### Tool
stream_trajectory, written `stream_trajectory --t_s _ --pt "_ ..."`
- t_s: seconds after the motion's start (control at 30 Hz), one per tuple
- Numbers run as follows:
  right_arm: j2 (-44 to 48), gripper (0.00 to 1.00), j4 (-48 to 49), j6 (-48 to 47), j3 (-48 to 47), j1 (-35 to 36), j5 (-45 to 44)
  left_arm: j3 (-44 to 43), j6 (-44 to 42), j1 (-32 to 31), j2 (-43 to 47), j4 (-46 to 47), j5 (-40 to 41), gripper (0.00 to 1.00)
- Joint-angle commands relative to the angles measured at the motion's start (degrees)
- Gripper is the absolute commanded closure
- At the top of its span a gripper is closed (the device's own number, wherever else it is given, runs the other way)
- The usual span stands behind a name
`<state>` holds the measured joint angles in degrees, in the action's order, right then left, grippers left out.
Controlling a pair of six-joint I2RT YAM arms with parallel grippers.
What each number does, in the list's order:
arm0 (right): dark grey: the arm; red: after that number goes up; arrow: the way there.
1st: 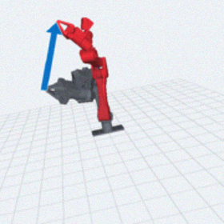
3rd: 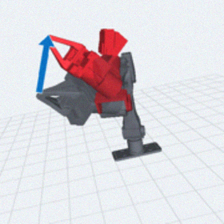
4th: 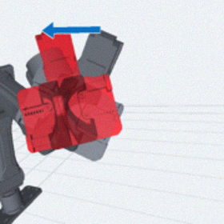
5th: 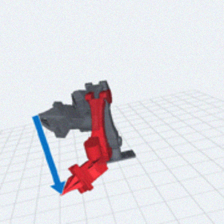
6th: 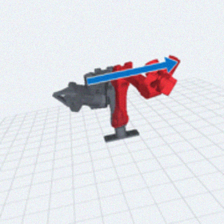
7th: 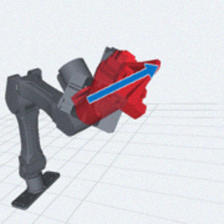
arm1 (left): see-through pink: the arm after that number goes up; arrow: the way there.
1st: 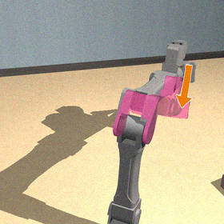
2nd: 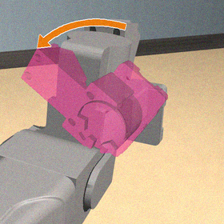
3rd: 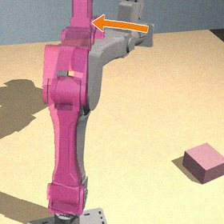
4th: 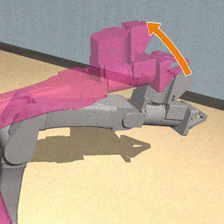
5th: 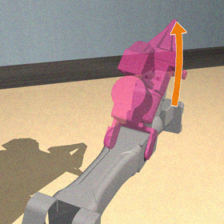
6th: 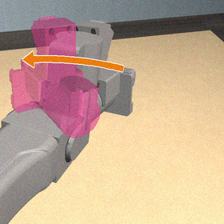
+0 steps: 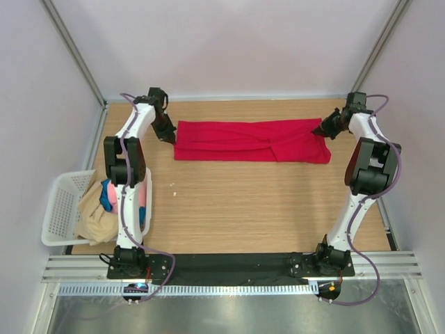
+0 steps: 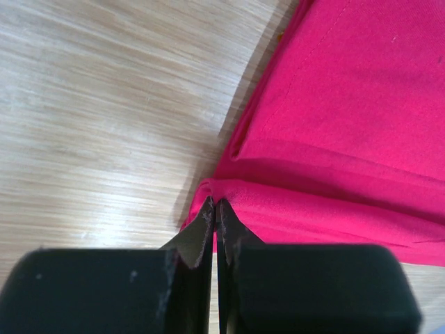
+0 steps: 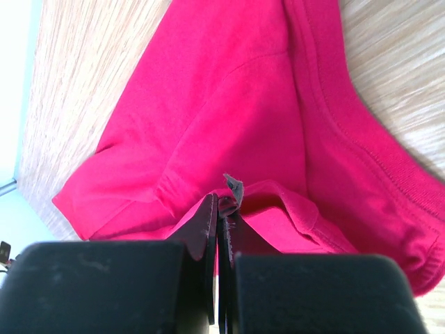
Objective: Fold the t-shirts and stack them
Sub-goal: Fold the tshirt
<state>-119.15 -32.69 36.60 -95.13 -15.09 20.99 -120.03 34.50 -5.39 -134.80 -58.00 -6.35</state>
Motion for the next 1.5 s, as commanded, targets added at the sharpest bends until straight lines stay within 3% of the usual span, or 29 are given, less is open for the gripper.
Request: stream_trajectory --t_s 0.0,0.3,0.33,0.4,0.43,0.67,0.8,1.03,1.2,1.47 --pt "-0.46 0.99 1.49 0.67 -3.21 -0.64 0.80 -3.28 0.21 0.64 -0.64 -0.19 -1.56 1.00" --pt "-2.05 0.95 1.40 0.67 -3.66 -0.82 0.98 -7.94 0.92 0.64 -3.62 -0.19 -2.79 0.95" --pt "-2.40 0.93 1.40 0.67 -3.83 -0.90 0.98 -8.20 0.92 0.73 -3.89 -0.19 -2.97 0.87" --pt "-2.92 0.90 0.43 0.40 -4.97 -0.99 0.72 -9.08 0.66 0.73 -4.59 -0.71 -2.97 0.81" --pt "-3.71 0.83 0.00 0.23 -5.67 -0.90 0.37 -9.43 0.48 0.73 -4.77 -0.97 -2.44 0.72" --pt "-2.85 0.57 -13.70 -6.87 -19.37 -0.12 -9.72 -8.39 -2.68 0.56 2.43 -2.47 5.10 0.47" --pt "1.11 0.56 -16.97 -10.49 -20.18 4.62 -12.82 -2.60 -4.00 -0.06 9.81 -0.98 6.00 0.46" --pt "5.60 0.57 -13.29 -7.87 -10.70 22.63 -20.55 14.72 -1.55 -5.15 19.84 8.42 -1.20 0.57" --pt "2.35 0.60 -13.80 -7.07 -10.60 31.07 -27.84 16.23 -0.58 -8.76 15.99 10.09 -5.07 0.66" --pt "-0.82 0.73 -12.85 -6.37 -7.01 34.69 -30.84 14.03 0.13 -10.61 10.18 10.80 -6.83 0.69"
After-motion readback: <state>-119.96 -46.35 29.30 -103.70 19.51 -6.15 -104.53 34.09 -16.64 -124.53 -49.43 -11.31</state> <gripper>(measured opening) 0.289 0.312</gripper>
